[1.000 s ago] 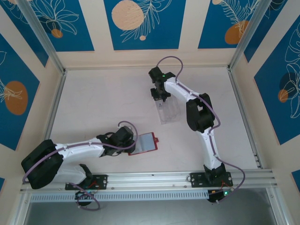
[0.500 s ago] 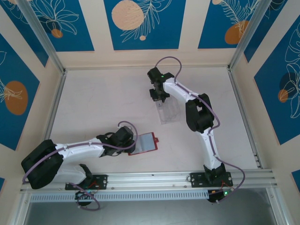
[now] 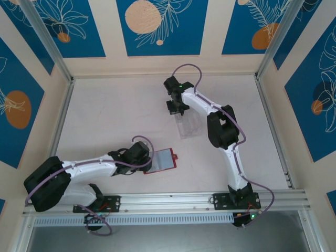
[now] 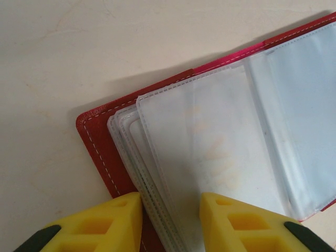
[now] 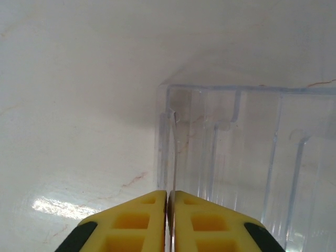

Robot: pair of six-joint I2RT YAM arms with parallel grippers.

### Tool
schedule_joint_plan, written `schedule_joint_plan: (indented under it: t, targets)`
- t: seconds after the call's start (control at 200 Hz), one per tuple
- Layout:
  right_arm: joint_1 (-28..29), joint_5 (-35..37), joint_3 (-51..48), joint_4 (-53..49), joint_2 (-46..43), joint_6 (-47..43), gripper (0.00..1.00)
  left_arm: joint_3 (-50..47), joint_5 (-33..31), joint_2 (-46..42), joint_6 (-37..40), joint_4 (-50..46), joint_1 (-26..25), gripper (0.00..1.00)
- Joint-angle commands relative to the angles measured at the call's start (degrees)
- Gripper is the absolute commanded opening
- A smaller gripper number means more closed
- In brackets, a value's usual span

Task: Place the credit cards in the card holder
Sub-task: Pick up the credit card from the storage box, then insert the credit card into the card slot.

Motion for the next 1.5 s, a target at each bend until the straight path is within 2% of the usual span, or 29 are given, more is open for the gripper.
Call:
schedule_joint_plan:
  t: [0.0, 0.11, 0.62, 0.74, 0.835, 0.98, 1.24, 1.365, 1.495]
  targets:
    - [-0.07, -0.02, 1.8, -1.69, 0.68, -0.85, 0.09, -2.49, 0.15, 0.84, -0.83, -3.39, 0.11, 0.33]
    - [-0.07, -0.08, 2.26, -2.26, 0.11, -1.02, 0.0, -2.5, 0.15, 0.82, -0.88, -3.34, 0.15, 0.33]
    - [2.62, -0.13, -0.14, -3.7, -14.96, -1.3, 0.0, -2.45, 0.2, 0.65, -0.32, -3.75, 0.1, 0.33]
    - [4.38, -4.3, -9.7, 0.41, -22.8, -0.16, 0.0, -2.32, 0.07, 0.25, -0.13, -4.11, 0.11, 0.32]
    - [4.85, -12.92, -21.26, 7.24, -30.27, 1.53, 0.0, -2.52, -0.02, -0.26, -0.07, -4.48, 0.11, 0.32]
    - [5.42, -26.1, -41.95, 24.1, -41.23, 6.35, 0.0, -2.69, -0.2, -1.08, 0.0, -5.14, 0.11, 0.31]
    - [9.56, -31.7, -62.86, 45.99, -46.11, 17.05, 0.0, -2.86, -0.28, -1.12, 0.26, -5.83, 0.11, 0.28]
    - [11.21, -32.4, -67.64, 54.01, -45.07, 20.62, 0.0, -3.11, -0.2, -1.03, -0.03, -5.96, 0.11, 0.27]
    - [13.64, -30.65, -69.7, 57.99, -43.27, 22.27, 0.0, -3.38, -0.11, -0.85, 0.02, -6.26, 0.11, 0.25]
